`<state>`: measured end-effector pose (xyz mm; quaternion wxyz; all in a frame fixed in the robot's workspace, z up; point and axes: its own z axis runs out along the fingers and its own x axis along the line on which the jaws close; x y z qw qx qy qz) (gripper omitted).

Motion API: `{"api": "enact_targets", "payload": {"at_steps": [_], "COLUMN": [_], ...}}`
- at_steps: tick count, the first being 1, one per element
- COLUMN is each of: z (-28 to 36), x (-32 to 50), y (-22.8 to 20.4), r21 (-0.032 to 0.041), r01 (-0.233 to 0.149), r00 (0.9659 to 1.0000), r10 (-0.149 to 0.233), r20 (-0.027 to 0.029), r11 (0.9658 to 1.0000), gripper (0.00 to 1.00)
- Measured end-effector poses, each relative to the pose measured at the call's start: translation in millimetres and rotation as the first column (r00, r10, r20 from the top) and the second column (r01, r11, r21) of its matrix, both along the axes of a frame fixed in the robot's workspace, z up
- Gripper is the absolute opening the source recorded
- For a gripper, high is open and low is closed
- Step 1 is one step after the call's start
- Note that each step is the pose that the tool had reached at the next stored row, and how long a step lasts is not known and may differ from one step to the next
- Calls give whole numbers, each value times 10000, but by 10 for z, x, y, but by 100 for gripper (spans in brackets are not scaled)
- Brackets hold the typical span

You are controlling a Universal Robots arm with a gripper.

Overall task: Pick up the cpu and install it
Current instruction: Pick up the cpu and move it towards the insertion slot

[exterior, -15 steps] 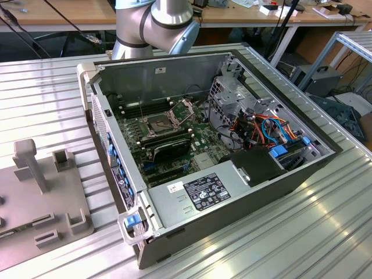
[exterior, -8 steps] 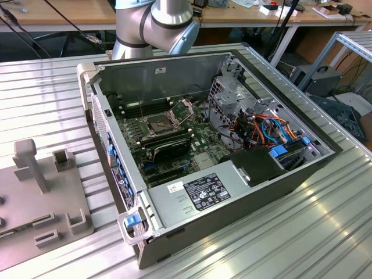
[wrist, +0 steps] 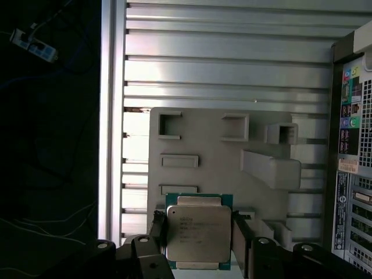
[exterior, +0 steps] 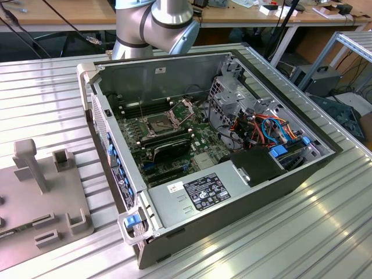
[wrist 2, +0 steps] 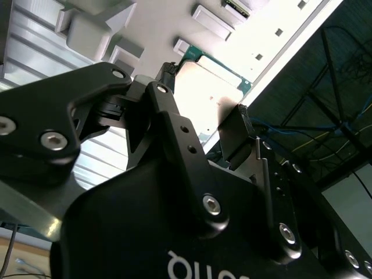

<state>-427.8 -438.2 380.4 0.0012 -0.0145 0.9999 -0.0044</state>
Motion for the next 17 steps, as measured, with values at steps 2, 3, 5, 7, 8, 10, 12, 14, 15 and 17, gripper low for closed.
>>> {"api": "enact_targets", "payload": {"at_steps": [2,3,5,7,8,10,12,14,15,17], "z": [0,1,0,0,0,0,1,1,0,1], "x": [13,14,15,16,16,22,31,48,52,55], "y": [0,0,0,0,0,0,-1,0,0,0], "r21": [0,-1,0,0,0,0,0,0,0,0], "r01": [1,0,0,0,0,-1,-1,0,0,1], "r00": [10000,10000,10000,10000,10000,10000,10000,10000,10000,10000], "r10": [-1,0,0,0,0,1,1,0,0,-1], "r20": [-1,-2,-1,-1,-1,0,-1,-1,0,-1], "r11": [10000,10000,10000,10000,10000,10000,10000,10000,10000,10000], "gripper": [55,55,55,55,55,55,55,55,55,55]}}
